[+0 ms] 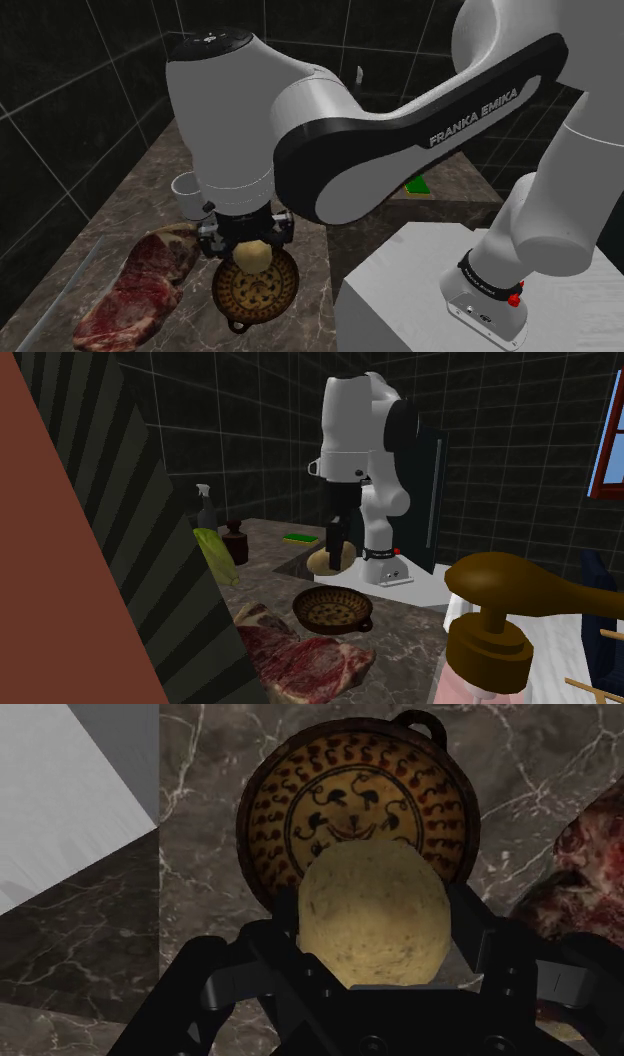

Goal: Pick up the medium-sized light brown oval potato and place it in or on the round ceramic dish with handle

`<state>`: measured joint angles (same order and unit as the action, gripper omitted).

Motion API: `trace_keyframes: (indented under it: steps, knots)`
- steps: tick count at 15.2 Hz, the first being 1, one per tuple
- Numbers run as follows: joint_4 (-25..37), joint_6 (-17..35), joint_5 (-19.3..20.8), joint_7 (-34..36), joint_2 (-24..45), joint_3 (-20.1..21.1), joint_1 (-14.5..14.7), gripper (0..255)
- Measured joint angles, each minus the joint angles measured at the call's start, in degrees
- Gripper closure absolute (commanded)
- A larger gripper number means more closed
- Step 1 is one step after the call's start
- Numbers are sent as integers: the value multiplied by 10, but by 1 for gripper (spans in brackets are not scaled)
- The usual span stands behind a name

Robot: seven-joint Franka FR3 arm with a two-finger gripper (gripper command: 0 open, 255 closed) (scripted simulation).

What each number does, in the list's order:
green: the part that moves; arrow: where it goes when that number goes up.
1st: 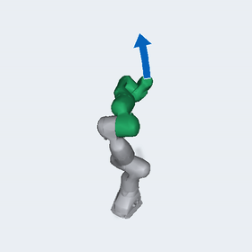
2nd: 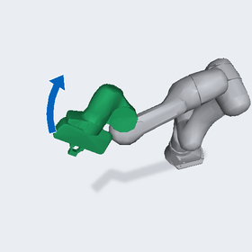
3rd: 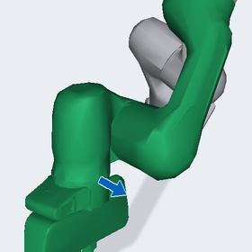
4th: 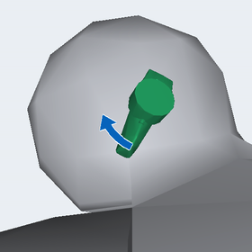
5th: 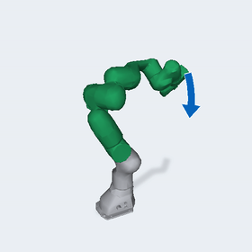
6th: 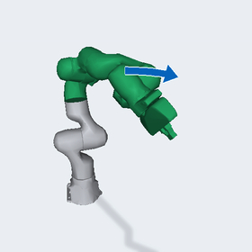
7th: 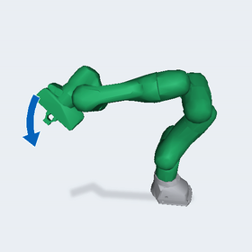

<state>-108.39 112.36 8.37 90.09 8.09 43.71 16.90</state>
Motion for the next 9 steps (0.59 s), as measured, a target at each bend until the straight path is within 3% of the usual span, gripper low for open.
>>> trace_keyframes:
  steps: [9]
  knots:
    - [-43, 61, 25, 29, 28, -2, 11, 255]
